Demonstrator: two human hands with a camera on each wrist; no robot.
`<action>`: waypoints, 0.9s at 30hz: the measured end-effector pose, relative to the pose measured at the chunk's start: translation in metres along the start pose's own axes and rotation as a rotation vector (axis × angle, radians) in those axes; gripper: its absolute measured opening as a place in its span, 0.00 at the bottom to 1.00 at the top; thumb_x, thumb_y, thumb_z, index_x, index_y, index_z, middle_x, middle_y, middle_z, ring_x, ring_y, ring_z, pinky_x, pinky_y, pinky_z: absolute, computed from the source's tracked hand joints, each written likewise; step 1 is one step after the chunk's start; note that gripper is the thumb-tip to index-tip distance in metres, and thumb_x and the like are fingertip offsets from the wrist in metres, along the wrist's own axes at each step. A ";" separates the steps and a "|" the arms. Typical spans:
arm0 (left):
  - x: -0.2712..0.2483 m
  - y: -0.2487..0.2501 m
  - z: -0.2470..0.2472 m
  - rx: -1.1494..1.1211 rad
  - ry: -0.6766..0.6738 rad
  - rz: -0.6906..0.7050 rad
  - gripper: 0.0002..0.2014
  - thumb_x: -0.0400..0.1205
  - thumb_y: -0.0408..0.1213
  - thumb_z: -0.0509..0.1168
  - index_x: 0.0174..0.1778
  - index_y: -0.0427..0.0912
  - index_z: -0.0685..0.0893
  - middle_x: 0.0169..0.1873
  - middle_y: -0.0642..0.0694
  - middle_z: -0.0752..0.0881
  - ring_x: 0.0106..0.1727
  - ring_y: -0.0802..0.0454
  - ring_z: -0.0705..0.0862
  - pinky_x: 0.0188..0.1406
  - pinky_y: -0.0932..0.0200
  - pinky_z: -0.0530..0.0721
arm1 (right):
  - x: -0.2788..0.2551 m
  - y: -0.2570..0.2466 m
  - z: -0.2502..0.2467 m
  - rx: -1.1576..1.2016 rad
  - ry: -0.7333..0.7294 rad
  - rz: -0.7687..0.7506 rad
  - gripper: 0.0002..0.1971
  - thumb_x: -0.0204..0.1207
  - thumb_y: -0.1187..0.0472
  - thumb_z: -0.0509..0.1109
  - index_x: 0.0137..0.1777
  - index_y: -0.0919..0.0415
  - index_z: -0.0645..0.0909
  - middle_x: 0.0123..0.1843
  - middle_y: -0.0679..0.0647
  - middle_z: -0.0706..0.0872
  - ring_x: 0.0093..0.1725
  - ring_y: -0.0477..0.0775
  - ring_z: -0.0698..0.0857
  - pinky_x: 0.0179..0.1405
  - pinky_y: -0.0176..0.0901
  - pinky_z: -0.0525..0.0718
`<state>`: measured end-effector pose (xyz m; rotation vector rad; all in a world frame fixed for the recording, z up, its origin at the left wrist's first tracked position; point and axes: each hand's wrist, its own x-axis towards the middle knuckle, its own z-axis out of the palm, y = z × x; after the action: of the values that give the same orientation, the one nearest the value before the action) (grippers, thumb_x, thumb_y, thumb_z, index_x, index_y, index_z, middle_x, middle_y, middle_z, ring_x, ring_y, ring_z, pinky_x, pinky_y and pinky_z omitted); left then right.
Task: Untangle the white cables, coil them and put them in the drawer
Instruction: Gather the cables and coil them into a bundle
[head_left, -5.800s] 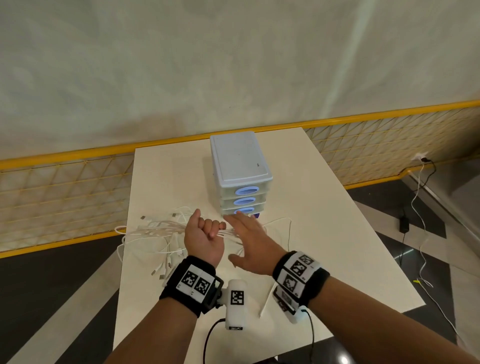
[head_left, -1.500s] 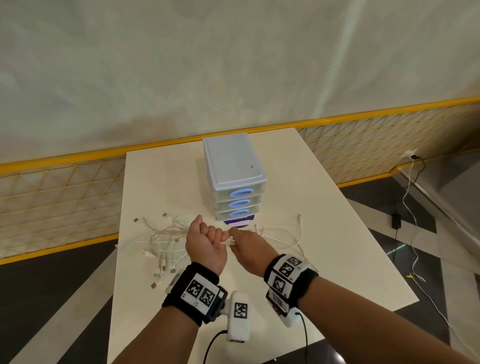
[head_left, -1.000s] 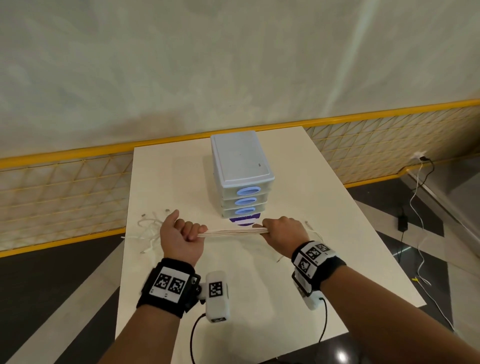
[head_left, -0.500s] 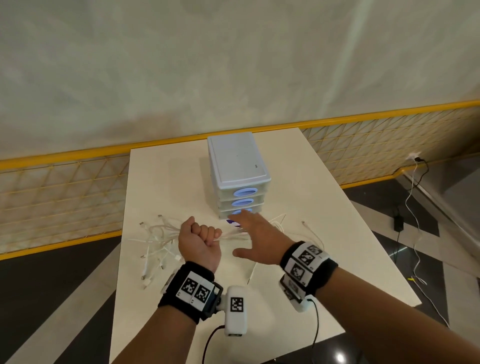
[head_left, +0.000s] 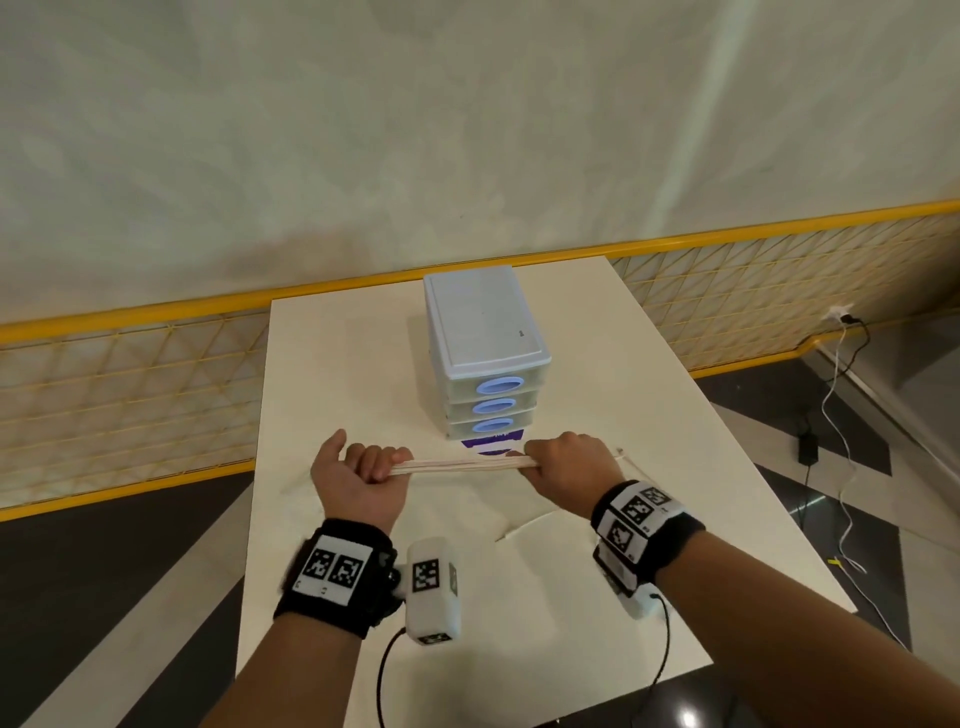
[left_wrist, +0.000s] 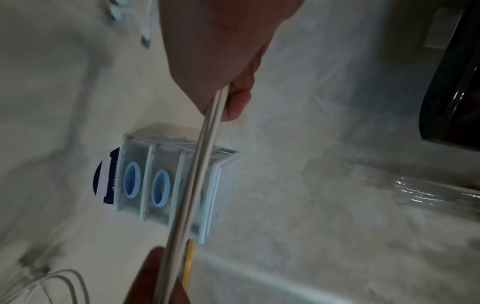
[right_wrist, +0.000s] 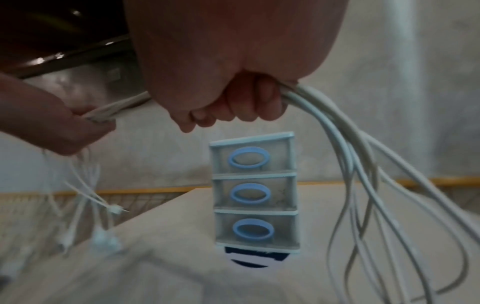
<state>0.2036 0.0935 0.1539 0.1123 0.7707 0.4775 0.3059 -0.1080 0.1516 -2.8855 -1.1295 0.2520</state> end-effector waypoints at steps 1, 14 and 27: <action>0.001 0.000 -0.002 -0.007 0.000 -0.001 0.25 0.79 0.40 0.58 0.16 0.46 0.58 0.14 0.51 0.56 0.14 0.52 0.58 0.27 0.60 0.65 | -0.002 0.006 0.000 -0.003 0.009 0.021 0.20 0.82 0.43 0.51 0.48 0.56 0.78 0.45 0.61 0.87 0.47 0.68 0.85 0.39 0.48 0.74; -0.005 -0.030 -0.002 0.122 -0.070 0.065 0.26 0.81 0.37 0.53 0.14 0.48 0.57 0.10 0.52 0.55 0.13 0.53 0.55 0.16 0.65 0.61 | -0.016 -0.040 -0.003 0.126 -0.017 -0.245 0.42 0.71 0.43 0.67 0.80 0.56 0.51 0.78 0.57 0.65 0.80 0.58 0.59 0.82 0.59 0.45; 0.004 0.001 0.003 -0.036 -0.003 -0.051 0.26 0.82 0.35 0.56 0.16 0.45 0.60 0.12 0.51 0.56 0.12 0.53 0.57 0.23 0.63 0.63 | -0.006 -0.032 -0.022 0.007 -0.016 -0.067 0.18 0.82 0.48 0.53 0.55 0.59 0.79 0.51 0.62 0.86 0.51 0.67 0.84 0.44 0.49 0.77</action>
<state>0.2079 0.0960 0.1539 0.0597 0.7597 0.4424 0.2831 -0.0877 0.1770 -2.8385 -1.2234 0.2766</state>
